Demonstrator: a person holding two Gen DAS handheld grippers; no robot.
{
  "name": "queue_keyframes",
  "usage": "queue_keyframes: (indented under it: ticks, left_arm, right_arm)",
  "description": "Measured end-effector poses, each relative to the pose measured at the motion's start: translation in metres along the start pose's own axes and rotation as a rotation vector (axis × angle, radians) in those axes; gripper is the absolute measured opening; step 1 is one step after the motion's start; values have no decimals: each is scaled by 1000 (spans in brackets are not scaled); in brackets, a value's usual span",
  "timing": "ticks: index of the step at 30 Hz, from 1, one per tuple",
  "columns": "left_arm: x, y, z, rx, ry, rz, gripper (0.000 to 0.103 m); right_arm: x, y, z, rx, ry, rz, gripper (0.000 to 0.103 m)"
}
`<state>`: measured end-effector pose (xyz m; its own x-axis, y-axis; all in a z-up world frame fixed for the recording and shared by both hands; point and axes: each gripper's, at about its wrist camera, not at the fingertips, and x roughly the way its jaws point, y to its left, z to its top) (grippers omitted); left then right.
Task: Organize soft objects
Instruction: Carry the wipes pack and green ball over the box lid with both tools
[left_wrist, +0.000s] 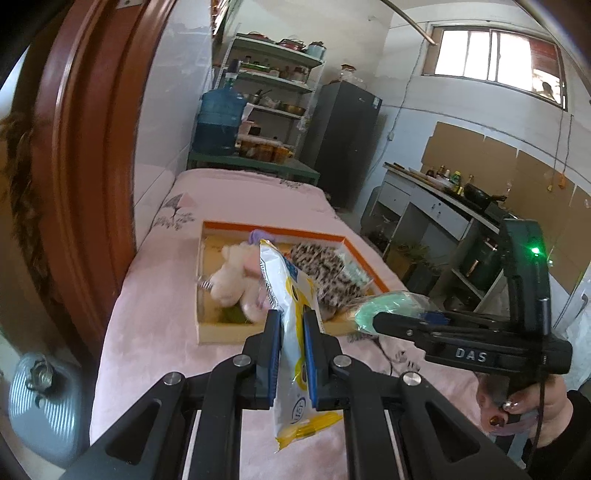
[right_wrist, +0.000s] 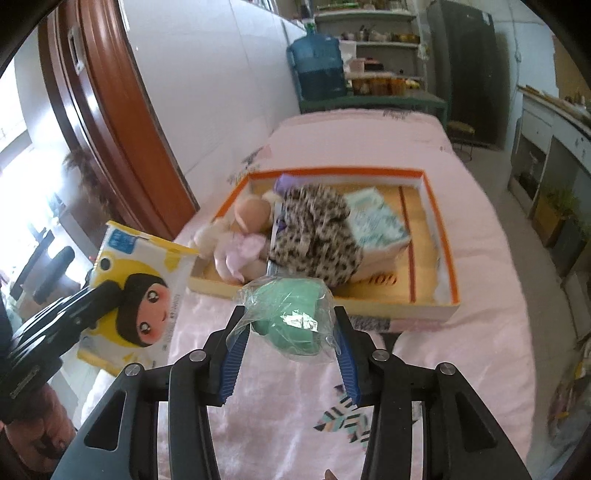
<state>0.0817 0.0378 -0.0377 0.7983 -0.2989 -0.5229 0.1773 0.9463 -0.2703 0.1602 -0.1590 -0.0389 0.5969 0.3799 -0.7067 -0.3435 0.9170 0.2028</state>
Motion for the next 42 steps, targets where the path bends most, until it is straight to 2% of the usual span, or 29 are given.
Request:
queue_keyframes:
  ticks: [7,15,30,42]
  left_arm:
    - [12,-7,29,14,-8,-42,12]
    - [27,-19,60,55,-31,-47,12]
    - [73,-25,100,47,-32,-28,12]
    - [112,-33,127,72,-25,-4,12]
  right_arm:
    - [-21,-7,22,-9,-50,-4,46]
    - [-32,-15,42,-16,-86,-21,46]
    - [-10,-37,86,19,-107,-21,46]
    - [10,-52,109,19,-99,-34,47]
